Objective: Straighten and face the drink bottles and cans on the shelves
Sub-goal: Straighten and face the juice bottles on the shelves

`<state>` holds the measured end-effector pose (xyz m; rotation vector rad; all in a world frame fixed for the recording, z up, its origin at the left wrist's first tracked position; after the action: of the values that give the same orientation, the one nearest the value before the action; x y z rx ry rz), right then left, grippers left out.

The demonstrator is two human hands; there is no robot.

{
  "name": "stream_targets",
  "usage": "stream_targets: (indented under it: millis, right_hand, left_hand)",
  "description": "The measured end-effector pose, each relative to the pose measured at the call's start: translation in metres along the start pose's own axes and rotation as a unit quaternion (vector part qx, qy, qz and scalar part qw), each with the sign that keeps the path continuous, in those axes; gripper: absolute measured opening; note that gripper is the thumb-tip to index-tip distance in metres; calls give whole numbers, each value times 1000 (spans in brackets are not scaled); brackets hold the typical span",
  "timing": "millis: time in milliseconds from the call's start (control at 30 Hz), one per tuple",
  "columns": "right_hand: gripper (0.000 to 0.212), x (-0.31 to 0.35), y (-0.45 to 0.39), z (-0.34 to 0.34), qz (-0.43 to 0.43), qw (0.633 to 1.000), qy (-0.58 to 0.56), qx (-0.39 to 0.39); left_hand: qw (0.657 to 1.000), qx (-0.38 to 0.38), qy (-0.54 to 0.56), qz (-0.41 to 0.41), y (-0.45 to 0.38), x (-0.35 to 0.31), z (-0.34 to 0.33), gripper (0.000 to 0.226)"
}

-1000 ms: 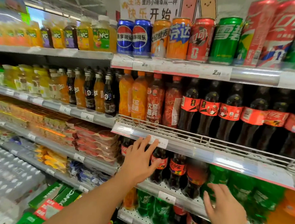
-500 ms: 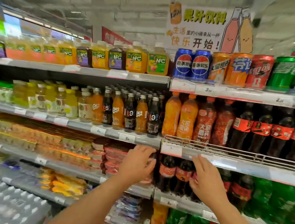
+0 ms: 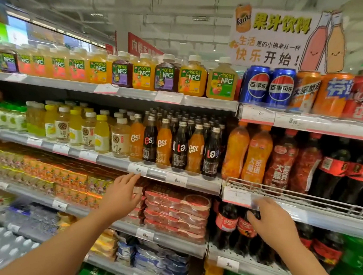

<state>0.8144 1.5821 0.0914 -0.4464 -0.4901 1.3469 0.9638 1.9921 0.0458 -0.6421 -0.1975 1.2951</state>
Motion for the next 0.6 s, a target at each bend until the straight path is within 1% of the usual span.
stream_targets:
  millis: [133, 200, 267, 367, 433, 467, 533, 600]
  right_hand:
    - [37, 78, -59, 44, 100, 990, -78, -57]
    - [36, 115, -85, 62, 123, 981, -103, -106]
    - [39, 147, -111, 71, 138, 974, -104, -146]
    - [55, 183, -148, 65, 140, 979, -33, -147]
    - [64, 197, -168, 55, 114, 984, 45, -131]
    - [67, 202, -176, 50, 97, 985, 78, -123]
    - [66, 208, -186, 38, 63, 985, 121, -108]
    - [61, 211, -191, 32, 36, 983, 143, -106]
  left_hand:
    - [1000, 14, -4, 0, -19, 15, -10, 75]
    - [1000, 16, -10, -6, -27, 21, -17, 76]
    - [1000, 13, -21, -19, -32, 29, -25, 76]
    - [998, 3, -20, -51, -34, 46, -40, 81]
    - [997, 10, 1, -76, -33, 57, -53, 83]
    - [996, 10, 11, -85, -33, 62, -57, 79]
    - [994, 9, 19, -104, -34, 70, -61, 72]
    - [991, 12, 17, -130, -37, 72, -58, 72]
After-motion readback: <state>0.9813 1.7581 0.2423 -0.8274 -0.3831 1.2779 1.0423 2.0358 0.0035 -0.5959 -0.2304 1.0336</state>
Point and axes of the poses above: each hand's wrist, its own y-axis away from the middle knuckle, its own z-axis out of the back of the hand, x = y × z, the point moved 6 cm from there along -y, towards the middle knuckle, and after that the axes turned 12 degrees about -x, right-handed, at the moved point
